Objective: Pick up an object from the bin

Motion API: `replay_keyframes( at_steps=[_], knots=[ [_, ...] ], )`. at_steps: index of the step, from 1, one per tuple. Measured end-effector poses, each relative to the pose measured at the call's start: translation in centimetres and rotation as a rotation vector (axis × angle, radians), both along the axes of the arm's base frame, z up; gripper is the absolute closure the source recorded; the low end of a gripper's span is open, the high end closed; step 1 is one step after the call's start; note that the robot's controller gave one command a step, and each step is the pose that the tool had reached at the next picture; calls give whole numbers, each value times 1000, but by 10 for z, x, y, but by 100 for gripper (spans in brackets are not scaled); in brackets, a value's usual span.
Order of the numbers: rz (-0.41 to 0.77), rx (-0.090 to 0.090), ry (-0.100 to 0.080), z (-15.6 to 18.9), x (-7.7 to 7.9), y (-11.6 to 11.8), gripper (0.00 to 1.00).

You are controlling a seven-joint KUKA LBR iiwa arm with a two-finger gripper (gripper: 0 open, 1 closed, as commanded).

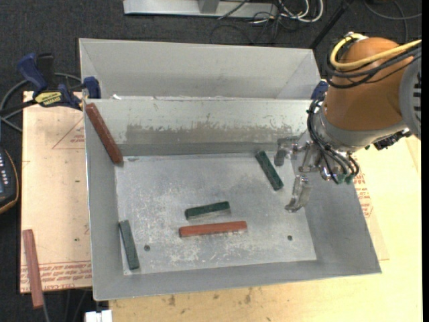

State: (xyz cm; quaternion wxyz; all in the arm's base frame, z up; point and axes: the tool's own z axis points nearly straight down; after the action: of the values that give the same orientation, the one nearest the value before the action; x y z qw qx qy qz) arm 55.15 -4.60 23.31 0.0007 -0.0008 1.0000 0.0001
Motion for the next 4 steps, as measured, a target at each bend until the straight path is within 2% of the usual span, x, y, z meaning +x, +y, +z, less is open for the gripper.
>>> replay_keyframes(
  at_steps=[1, 2, 3, 4],
  knots=[
    [-9, 1, 7, -165, 29, 36, 0],
    [-72, 3, 0, -162, 21, 96, 0],
    [-77, 1, -11, -158, 25, 92, 100],
    [-76, 1, -1, -163, 21, 93, 0]
  ],
)
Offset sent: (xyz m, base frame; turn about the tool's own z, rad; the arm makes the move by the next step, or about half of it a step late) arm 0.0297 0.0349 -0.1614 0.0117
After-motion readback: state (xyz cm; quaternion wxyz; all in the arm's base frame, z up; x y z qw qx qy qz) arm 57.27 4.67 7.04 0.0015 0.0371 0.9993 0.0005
